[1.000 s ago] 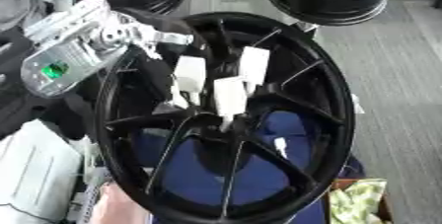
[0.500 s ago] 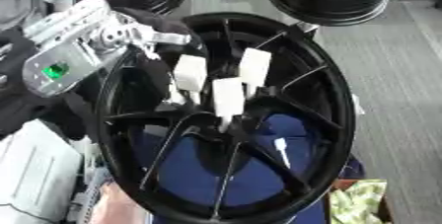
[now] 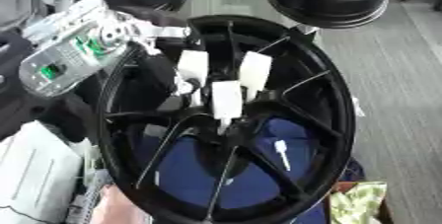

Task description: Pull the pin out of the wheel hub.

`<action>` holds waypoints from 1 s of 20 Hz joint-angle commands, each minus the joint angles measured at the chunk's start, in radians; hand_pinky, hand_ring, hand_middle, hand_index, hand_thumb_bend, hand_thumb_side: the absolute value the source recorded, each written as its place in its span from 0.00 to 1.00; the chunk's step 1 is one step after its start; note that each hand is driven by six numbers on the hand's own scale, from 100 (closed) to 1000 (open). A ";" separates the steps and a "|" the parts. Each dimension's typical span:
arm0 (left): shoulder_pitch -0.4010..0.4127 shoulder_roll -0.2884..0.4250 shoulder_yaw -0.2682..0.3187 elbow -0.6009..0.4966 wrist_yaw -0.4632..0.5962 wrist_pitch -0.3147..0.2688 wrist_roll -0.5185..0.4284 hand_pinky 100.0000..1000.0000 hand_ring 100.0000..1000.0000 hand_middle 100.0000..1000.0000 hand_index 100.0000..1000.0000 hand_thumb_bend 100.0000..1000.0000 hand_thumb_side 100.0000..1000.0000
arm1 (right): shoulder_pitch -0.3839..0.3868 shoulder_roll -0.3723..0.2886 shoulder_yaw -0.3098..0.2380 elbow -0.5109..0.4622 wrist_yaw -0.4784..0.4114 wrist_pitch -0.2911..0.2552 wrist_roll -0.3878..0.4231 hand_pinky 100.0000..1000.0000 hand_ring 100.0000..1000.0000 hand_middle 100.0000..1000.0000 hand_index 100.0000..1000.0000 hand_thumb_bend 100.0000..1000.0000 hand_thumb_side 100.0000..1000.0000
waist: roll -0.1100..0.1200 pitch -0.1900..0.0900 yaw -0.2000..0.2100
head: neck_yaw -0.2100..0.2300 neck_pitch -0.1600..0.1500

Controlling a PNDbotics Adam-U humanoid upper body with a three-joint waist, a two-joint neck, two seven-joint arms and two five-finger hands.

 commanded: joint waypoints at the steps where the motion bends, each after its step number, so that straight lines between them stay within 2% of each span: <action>1: -0.013 0.035 0.021 -0.029 0.034 0.029 0.020 0.55 0.51 0.41 0.48 0.00 0.04 | -0.008 -0.016 -0.015 -0.002 0.002 0.005 -0.016 0.88 0.71 0.75 0.81 0.00 0.47 | 0.001 -0.011 0.001 | 0.002 -0.008; 4: -0.004 0.051 0.026 -0.043 0.023 0.023 0.024 0.50 0.45 0.36 0.42 0.02 0.00 | -0.010 -0.017 -0.014 -0.005 -0.003 0.006 -0.023 0.88 0.71 0.75 0.81 0.00 0.47 | 0.001 -0.012 0.000 | -0.001 -0.005; 7: 0.008 0.089 0.062 -0.081 0.016 -0.006 0.021 0.51 0.45 0.36 0.42 0.02 0.00 | -0.013 -0.022 -0.013 -0.006 -0.007 0.006 -0.022 0.88 0.71 0.75 0.81 0.00 0.47 | 0.001 -0.011 0.000 | -0.005 -0.004; 9: 0.018 0.127 0.122 -0.123 0.011 -0.033 0.027 0.50 0.45 0.35 0.42 0.00 0.00 | -0.015 -0.027 -0.013 -0.008 -0.008 0.004 -0.020 0.88 0.71 0.75 0.81 0.00 0.47 | 0.002 -0.011 0.002 | -0.009 -0.001; 11: 0.029 0.164 0.212 -0.167 0.013 -0.052 0.043 0.50 0.45 0.35 0.43 0.00 0.00 | -0.013 -0.034 -0.017 -0.011 -0.006 0.003 -0.018 0.88 0.71 0.75 0.81 0.00 0.47 | 0.003 -0.011 0.007 | -0.018 0.001; 15: 0.058 0.230 0.368 -0.219 0.035 -0.057 0.095 0.50 0.45 0.35 0.43 0.00 0.00 | -0.008 -0.045 -0.024 -0.013 -0.001 0.001 -0.018 0.88 0.71 0.75 0.81 0.00 0.47 | 0.004 -0.014 0.015 | -0.031 0.004; 20: 0.183 0.342 0.498 -0.285 0.075 -0.063 0.165 0.51 0.47 0.40 0.48 0.00 0.00 | -0.005 -0.052 -0.028 -0.013 0.002 0.001 -0.020 0.88 0.71 0.75 0.81 0.00 0.47 | 0.007 -0.011 0.022 | -0.044 0.001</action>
